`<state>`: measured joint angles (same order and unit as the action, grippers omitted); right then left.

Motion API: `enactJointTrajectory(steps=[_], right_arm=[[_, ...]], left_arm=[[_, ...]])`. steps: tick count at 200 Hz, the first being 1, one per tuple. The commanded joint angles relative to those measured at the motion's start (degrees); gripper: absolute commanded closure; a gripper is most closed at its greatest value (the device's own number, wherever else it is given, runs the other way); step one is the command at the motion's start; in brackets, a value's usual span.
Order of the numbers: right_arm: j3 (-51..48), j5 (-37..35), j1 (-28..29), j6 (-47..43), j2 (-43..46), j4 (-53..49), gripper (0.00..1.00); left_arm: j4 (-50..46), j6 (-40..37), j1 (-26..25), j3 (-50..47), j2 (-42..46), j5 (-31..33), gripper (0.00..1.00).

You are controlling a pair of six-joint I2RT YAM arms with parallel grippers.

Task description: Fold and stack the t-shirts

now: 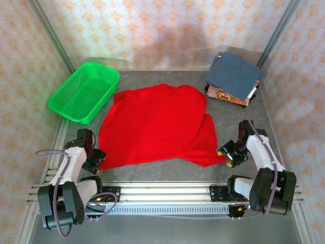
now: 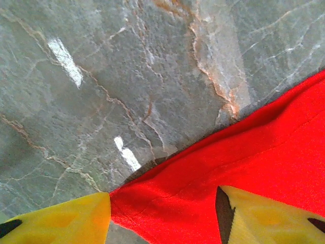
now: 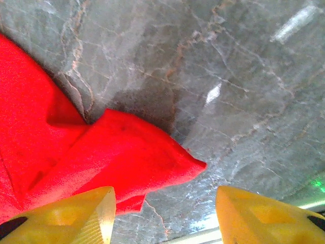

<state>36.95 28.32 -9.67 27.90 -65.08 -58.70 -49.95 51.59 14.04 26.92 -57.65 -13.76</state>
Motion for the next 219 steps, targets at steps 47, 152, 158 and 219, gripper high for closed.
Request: enactJointTrajectory(steps=[47, 152, 158, 219], right_arm=[[-0.2, -2.1, 0.4, 2.3, 0.8, -1.3, 0.45], [-1.0, -1.9, 1.5, 3.9, 1.0, 0.0, 0.53], [-1.0, -2.2, 1.5, 4.2, 0.8, 0.3, 0.53], [-1.2, -5.8, 1.5, 5.9, -5.2, 9.1, 0.63]], left_arm=[[5.9, 3.3, 0.5, -4.0, 1.5, -2.9, 0.71], [7.5, 3.5, 0.6, -5.1, 5.6, -5.0, 1.00], [7.4, 3.3, 0.6, -4.9, 5.8, -5.1, 1.00], [6.4, 2.9, 0.6, -3.6, 6.9, -5.7, 1.00]])
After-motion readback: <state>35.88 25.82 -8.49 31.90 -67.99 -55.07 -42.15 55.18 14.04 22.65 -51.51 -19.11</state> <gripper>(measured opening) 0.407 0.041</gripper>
